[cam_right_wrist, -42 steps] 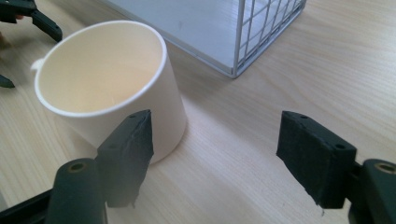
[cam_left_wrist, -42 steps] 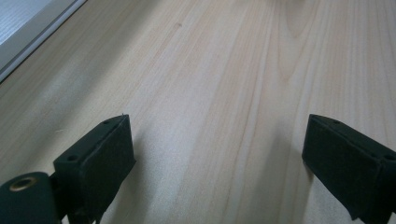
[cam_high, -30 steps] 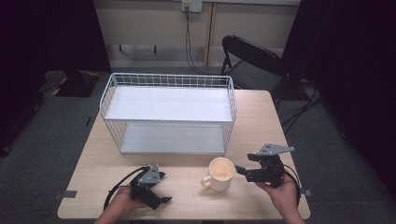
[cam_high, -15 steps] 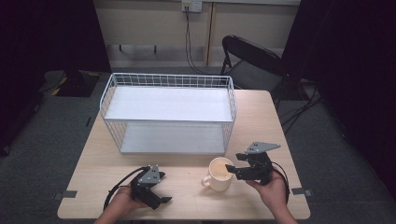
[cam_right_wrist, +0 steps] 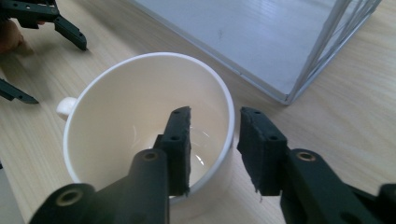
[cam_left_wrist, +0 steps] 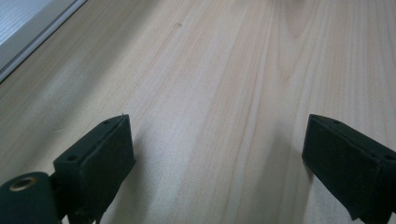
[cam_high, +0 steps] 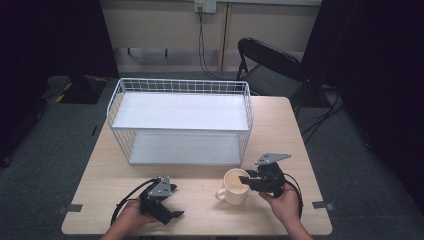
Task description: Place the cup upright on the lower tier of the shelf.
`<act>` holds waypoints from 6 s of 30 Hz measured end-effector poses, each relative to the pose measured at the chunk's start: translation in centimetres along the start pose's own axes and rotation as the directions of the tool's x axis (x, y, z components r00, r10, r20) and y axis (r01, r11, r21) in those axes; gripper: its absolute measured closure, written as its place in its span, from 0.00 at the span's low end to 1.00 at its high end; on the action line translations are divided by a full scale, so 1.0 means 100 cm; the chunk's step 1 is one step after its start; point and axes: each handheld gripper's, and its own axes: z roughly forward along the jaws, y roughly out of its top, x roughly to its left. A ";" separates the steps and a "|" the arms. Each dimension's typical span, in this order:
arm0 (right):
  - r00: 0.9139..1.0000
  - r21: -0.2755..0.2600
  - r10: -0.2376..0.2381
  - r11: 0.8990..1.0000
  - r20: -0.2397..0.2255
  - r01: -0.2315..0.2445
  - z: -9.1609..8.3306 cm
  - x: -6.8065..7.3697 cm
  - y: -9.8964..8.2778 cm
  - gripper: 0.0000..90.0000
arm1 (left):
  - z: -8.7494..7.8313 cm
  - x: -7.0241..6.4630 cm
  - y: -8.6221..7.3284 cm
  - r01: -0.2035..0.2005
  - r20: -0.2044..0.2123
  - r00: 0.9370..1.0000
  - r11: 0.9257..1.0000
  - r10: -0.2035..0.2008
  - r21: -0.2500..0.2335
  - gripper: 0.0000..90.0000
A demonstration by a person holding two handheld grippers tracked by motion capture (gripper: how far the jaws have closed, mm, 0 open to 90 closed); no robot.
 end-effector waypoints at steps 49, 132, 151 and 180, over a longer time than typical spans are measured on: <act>0.991 -0.064 0.022 0.998 0.133 -0.013 0.029 0.026 0.053 0.98 | 0.000 0.000 0.000 -0.001 0.000 1.000 1.000 0.001 0.000 0.09; 0.893 -0.217 0.003 0.970 0.451 0.107 0.071 0.035 0.072 0.94 | -0.001 0.000 0.000 0.001 0.001 1.000 1.000 -0.001 0.002 0.09; 0.894 -0.276 0.054 0.958 0.444 0.079 0.068 0.030 0.077 0.66 | -0.001 0.000 -0.001 0.000 0.000 1.000 1.000 0.000 0.002 0.09; 0.975 -0.249 0.085 0.968 0.203 -0.033 0.061 0.033 0.055 0.16 | -0.001 0.000 -0.001 0.000 0.000 1.000 1.000 0.000 0.002 0.09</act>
